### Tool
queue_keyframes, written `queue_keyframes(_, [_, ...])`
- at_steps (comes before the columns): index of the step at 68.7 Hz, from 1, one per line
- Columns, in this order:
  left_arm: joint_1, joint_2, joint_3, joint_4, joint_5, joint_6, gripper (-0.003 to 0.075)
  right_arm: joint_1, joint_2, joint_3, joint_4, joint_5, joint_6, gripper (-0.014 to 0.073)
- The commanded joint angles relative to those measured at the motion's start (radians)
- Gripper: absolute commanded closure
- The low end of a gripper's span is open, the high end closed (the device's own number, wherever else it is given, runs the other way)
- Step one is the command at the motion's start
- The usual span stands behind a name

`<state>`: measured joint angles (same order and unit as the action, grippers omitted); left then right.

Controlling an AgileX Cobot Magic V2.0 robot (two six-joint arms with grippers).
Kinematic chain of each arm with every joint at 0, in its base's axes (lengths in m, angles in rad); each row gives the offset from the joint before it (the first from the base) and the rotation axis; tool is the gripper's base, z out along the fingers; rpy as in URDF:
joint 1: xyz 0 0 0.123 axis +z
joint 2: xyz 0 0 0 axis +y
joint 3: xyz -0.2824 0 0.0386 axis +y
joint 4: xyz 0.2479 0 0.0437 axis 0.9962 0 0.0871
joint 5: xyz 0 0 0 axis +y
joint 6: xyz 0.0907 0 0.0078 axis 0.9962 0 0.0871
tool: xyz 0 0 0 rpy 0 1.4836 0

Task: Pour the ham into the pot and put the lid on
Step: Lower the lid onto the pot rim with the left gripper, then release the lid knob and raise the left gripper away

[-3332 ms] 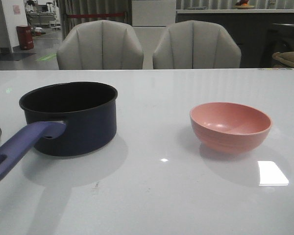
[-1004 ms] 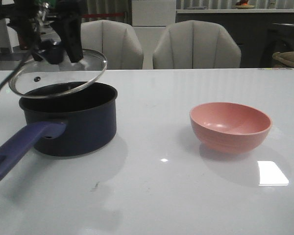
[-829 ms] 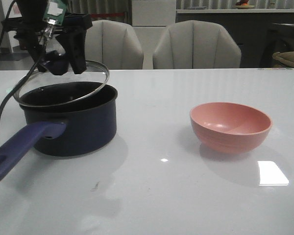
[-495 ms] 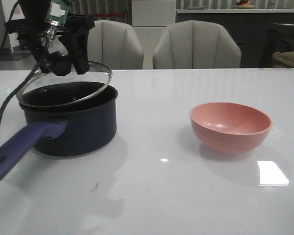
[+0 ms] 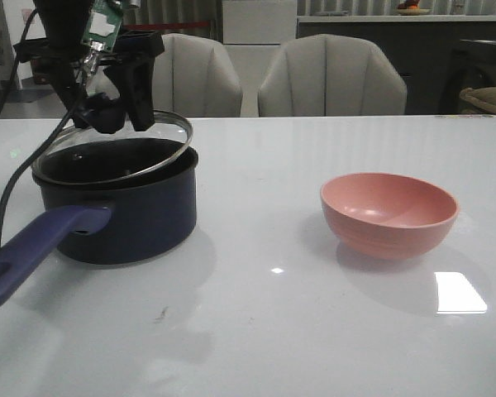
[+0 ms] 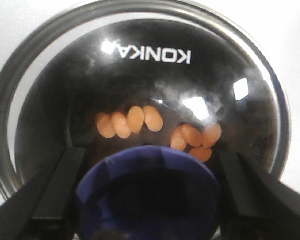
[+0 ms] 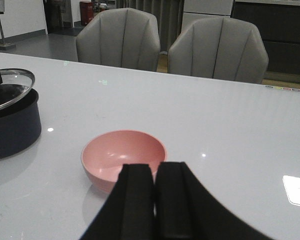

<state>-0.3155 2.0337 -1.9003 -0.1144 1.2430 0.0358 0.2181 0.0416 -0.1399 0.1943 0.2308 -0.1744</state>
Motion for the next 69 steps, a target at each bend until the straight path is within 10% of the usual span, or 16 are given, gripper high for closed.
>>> queue_keyframes(1, [-0.007,-0.057,-0.035,-0.016,0.026,0.003,0.0273,0.001,0.011,-0.030,0.001,-0.084,-0.012,0.0434])
queue_keyframes(69, [-0.021,-0.057,-0.035,0.040,0.020,0.003,0.0073,0.001,0.011,-0.030,0.001,-0.084,-0.012,0.0434])
